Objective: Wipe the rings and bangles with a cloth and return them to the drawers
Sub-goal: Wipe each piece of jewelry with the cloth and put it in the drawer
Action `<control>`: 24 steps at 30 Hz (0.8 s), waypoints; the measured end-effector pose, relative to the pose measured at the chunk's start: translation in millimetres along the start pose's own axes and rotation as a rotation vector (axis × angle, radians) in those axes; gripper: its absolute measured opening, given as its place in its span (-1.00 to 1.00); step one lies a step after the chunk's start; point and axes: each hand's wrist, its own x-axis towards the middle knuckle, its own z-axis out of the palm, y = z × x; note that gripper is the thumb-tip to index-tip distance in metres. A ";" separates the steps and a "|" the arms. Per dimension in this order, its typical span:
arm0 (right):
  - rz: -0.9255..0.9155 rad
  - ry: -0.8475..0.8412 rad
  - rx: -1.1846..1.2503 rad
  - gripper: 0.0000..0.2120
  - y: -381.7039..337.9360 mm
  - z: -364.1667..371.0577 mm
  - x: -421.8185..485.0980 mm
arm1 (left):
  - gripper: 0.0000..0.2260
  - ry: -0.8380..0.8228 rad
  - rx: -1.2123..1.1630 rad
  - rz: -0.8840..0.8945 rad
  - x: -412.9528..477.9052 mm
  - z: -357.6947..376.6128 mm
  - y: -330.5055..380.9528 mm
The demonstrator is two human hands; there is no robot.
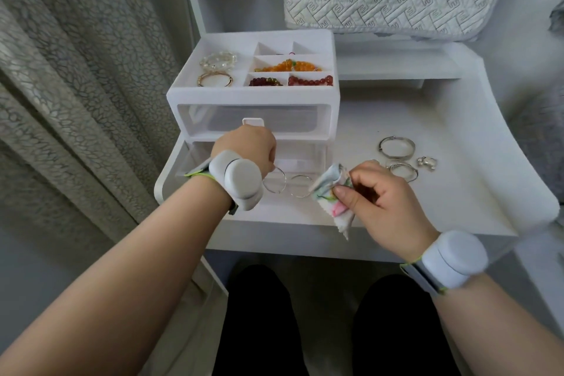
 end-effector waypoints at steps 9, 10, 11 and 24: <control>0.025 -0.008 0.014 -0.86 3.4 2.3 0.5 | -0.76 -0.063 -0.050 -0.003 2.1 1.7 -2.0; 0.023 -0.006 0.013 -0.86 3.9 2.2 0.6 | -0.76 -0.059 -0.051 -0.002 2.4 2.1 -2.4; 0.023 -0.002 0.015 -0.85 4.0 1.9 0.6 | -0.75 -0.055 -0.050 -0.001 2.5 2.8 -3.1; 0.027 0.162 -0.055 -0.82 15.2 -30.1 -5.5 | -0.86 0.319 -0.318 0.253 -29.9 -8.4 49.2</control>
